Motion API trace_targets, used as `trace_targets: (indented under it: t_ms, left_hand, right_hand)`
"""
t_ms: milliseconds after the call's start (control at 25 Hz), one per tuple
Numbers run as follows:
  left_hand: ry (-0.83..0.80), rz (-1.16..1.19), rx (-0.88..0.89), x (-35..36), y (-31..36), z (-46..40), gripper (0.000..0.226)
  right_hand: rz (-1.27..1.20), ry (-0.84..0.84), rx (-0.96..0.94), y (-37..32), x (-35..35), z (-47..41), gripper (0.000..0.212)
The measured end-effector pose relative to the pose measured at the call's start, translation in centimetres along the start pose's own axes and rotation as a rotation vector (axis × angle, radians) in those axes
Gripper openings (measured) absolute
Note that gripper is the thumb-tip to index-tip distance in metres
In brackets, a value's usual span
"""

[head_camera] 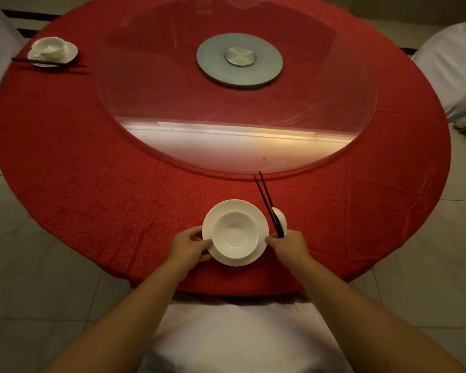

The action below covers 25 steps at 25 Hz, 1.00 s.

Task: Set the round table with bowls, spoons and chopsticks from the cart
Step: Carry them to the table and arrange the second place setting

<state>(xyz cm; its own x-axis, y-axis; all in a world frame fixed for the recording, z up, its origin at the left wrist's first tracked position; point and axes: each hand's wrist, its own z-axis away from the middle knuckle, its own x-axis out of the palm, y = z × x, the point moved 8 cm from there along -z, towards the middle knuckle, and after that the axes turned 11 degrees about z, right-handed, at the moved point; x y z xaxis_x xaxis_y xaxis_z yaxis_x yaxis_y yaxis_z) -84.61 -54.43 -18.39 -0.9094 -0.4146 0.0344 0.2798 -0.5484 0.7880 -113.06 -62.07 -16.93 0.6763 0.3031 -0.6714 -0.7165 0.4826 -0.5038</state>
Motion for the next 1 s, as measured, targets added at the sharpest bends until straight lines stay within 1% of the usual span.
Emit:
trace_targets:
  t_ms: [80, 120, 160, 240, 320, 440, 600, 720, 880, 920, 960, 1000]
  left_hand:
    - [0.103, -0.205, 0.11, -0.6, 1.1, -0.1, 0.03]
    - [0.167, -0.266, 0.162, -0.9, 1.9, 0.1, 0.024]
    - [0.202, -0.263, 0.19, -1.0, 2.3, 0.3, 0.02]
    - [0.172, -0.161, 0.175, -0.5, 2.4, 0.4, 0.02]
    - [0.108, -0.075, 0.119, 0.3, 1.9, 0.5, 0.025]
    - [0.069, -0.029, 0.085, 0.9, 1.4, 0.3, 0.03]
    - [0.076, 0.012, 0.089, 0.9, 1.7, -0.1, 0.028]
    - [0.089, 0.008, 0.103, 0.8, 2.1, -0.4, 0.028]
    - [0.093, -0.025, 0.097, 0.7, 2.4, 0.1, 0.03]
    - [0.111, -0.061, 0.117, 0.6, 2.7, 0.5, 0.031]
    - [0.152, -0.136, 0.169, 0.3, 3.5, 1.1, 0.03]
    - [0.21, -0.24, 0.252, 0.0, 4.7, 1.8, 0.029]
  right_hand:
    - [-0.02, 0.027, -0.005, 0.1, -0.2, 0.2, 0.011]
    - [-0.051, 0.045, -0.006, 0.1, -0.3, 0.4, 0.012]
    - [-0.097, 0.056, -0.01, 0.0, -0.4, 0.7, 0.011]
    - [-0.18, 0.042, -0.032, -0.6, -0.2, 1.2, 0.011]
    - [-0.189, 0.004, -0.063, -1.2, 0.2, 1.6, 0.01]
    - [-0.145, -0.008, -0.072, -1.9, 0.7, 1.9, 0.009]
    - [-0.125, 0.009, -0.07, -2.3, 0.6, 1.7, 0.01]
    - [-0.121, 0.008, -0.07, -2.8, 0.6, 1.7, 0.008]
    - [-0.143, -0.022, -0.07, -2.9, 0.7, 1.9, 0.012]
    - [-0.171, -0.03, -0.072, -2.8, 0.7, 2.0, 0.01]
    - [-0.198, -0.03, -0.066, -2.7, 0.5, 2.2, 0.009]
    - [-0.211, -0.022, -0.053, -2.5, 0.3, 2.3, 0.013]
